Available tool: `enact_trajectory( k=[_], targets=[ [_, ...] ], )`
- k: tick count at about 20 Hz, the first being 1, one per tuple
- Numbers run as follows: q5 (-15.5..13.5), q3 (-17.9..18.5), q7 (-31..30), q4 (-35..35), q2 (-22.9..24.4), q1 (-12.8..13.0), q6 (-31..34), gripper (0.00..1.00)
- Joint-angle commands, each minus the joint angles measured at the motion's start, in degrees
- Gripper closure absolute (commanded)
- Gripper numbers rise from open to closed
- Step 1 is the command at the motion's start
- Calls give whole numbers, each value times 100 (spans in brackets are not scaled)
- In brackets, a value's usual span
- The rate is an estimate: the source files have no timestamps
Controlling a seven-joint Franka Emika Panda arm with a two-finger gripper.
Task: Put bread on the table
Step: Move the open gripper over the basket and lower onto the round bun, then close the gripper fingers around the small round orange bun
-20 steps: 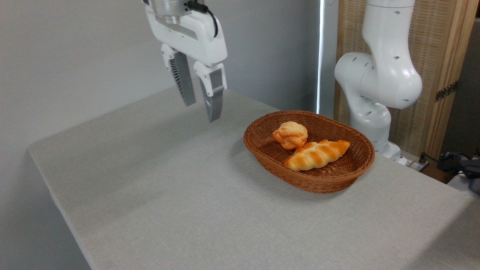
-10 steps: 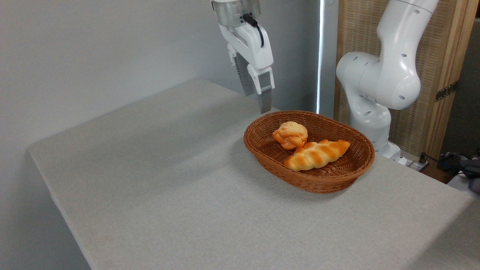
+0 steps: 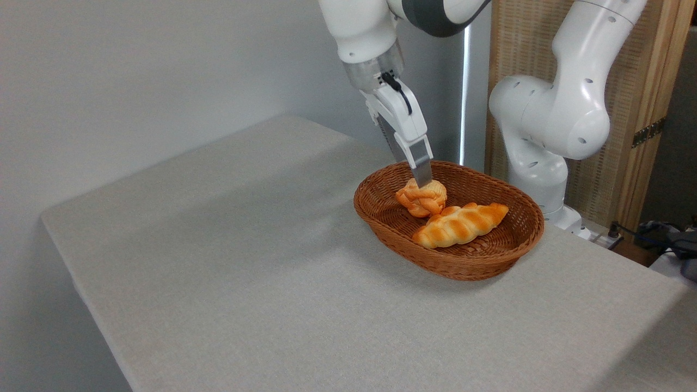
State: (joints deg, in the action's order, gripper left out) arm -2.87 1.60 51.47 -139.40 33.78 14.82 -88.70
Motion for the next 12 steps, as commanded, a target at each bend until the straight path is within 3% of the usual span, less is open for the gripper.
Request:
enact_trajectory(
  k=[1, 12],
  targets=[
    [260, 78, 92, -158, 111, 65, -95, 0],
    [304, 60, 92, -632, 85, 91, -499, 0]
  ],
)
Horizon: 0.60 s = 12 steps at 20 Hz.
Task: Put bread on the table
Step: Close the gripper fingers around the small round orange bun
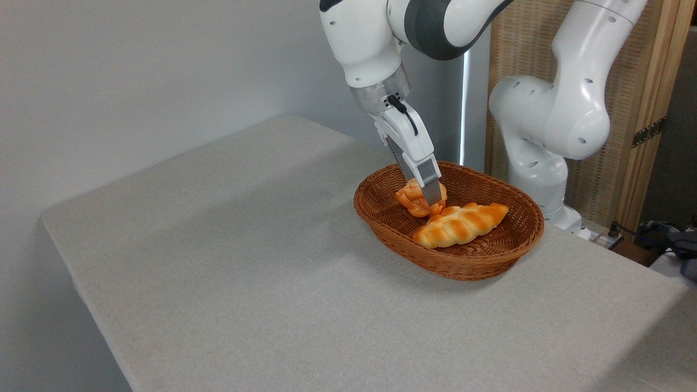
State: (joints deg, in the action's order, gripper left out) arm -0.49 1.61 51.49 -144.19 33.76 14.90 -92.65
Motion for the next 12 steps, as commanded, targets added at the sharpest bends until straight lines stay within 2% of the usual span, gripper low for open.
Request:
enact_trajectory(
  k=[1, 6, 10, 11, 12],
  targets=[
    [67, 50, 90, -171, 86, 83, -104, 0],
    [67, 15, 81, -293, 86, 83, -279, 2],
    [67, -3, 90, -364, 78, 118, -359, 37],
    [58, -3, 90, -364, 69, 136, -368, 42],
    [58, -3, 90, -364, 69, 145, -368, 43]
  ],
)
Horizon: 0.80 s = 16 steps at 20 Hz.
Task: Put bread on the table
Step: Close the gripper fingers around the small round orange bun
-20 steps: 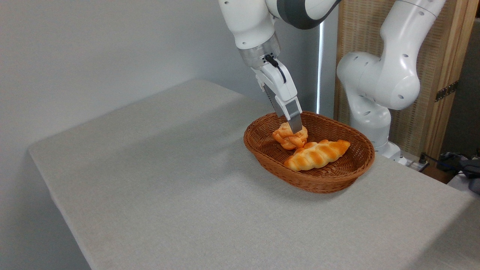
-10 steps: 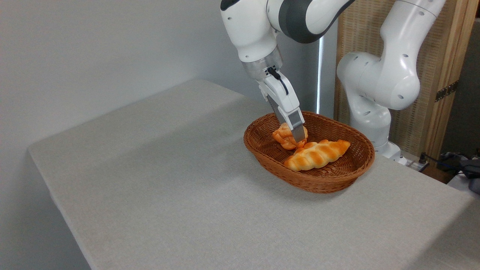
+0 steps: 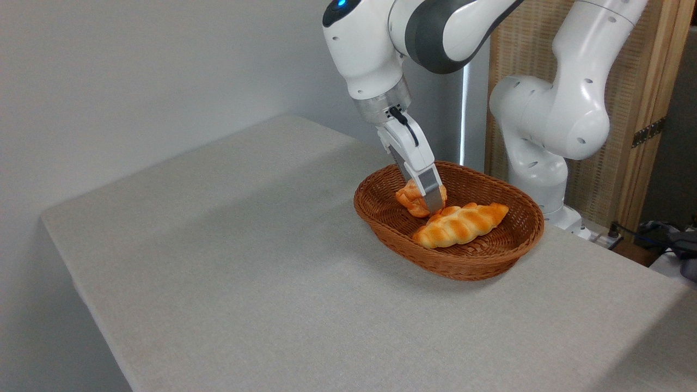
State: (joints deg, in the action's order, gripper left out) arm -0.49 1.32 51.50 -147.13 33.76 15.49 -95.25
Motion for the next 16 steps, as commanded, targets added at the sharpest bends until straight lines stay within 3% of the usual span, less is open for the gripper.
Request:
enact_trajectory(
  k=[1, 16],
  targets=[
    [57, 26, 89, -70, 60, 95, -108, 44],
    [66, 26, 124, -61, 51, 95, -90, 45]
  ],
)
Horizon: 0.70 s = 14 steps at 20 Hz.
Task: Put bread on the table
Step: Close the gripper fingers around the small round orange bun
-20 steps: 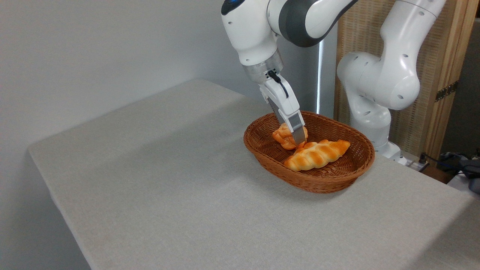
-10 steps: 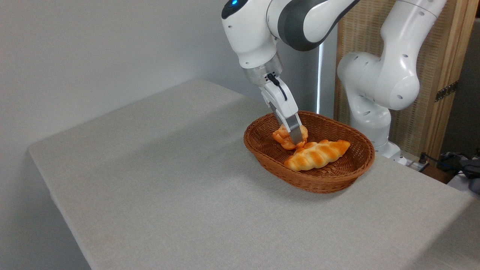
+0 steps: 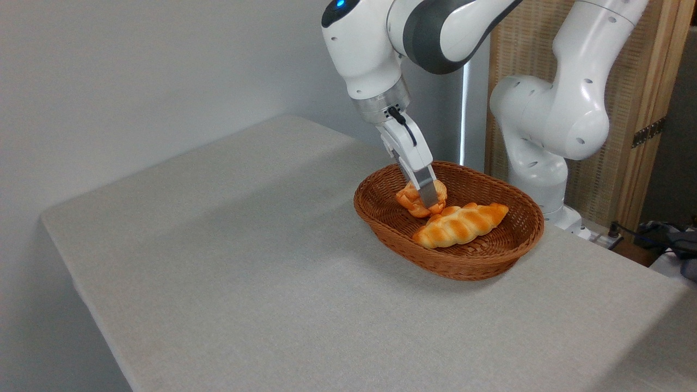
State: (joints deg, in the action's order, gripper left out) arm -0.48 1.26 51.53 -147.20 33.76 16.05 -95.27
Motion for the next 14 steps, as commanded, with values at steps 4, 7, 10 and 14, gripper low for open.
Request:
enact_trajectory(
  k=[4, 7, 10, 14],
  targets=[
    [66, 24, 200, -37, 51, 39, -62, 46],
    [75, 24, 217, 15, 51, 48, -53, 50],
    [75, 24, 217, 234, -27, 48, 8, 53],
    [75, 32, 559, 595, -80, 48, 140, 62]
  ],
)
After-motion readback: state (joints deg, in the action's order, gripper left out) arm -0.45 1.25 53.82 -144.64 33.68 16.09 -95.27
